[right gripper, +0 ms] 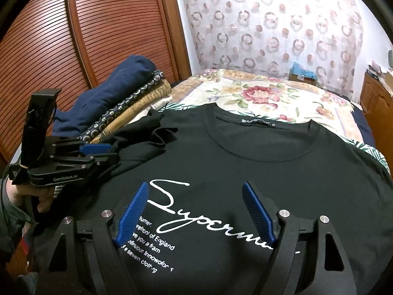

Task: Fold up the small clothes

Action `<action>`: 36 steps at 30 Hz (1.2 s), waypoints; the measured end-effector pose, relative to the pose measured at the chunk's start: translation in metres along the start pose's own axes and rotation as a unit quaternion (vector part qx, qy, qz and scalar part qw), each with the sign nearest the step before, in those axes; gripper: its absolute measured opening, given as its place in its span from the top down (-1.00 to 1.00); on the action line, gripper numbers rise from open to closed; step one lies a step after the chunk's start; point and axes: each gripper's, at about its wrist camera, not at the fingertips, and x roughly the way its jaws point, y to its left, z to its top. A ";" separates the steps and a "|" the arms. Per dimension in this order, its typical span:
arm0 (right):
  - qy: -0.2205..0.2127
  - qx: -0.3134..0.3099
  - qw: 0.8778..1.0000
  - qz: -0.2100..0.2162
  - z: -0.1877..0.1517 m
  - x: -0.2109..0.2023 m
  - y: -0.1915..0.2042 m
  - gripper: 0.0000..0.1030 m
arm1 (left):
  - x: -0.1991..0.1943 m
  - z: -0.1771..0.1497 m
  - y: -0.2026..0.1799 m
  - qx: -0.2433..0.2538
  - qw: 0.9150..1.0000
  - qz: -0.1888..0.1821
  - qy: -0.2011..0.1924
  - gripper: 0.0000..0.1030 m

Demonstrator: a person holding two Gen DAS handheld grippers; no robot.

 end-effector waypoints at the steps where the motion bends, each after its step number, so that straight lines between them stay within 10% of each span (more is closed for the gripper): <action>1: -0.001 -0.001 1.000 -0.001 0.001 0.000 0.000 -0.56 | -0.003 -0.001 0.001 -0.003 1.000 -0.006 -0.005 0.86; 16: -0.017 0.009 0.999 -0.030 -0.002 -0.015 0.002 -0.55 | -0.085 -0.018 -0.040 0.026 0.992 -0.109 -0.059 0.84; 25: -0.009 0.005 1.000 -0.018 0.001 -0.006 0.007 -0.55 | -0.089 -0.028 -0.030 0.013 0.993 -0.087 -0.073 -0.11; 27: -0.003 0.000 1.000 -0.010 0.008 0.002 0.004 -0.45 | -0.090 -0.030 -0.025 0.008 0.994 -0.071 -0.081 -0.58; 36: 0.036 -0.032 0.998 0.042 0.039 0.061 0.013 -0.13 | -0.054 -0.052 -0.001 -0.019 0.999 -0.015 -0.031 -0.60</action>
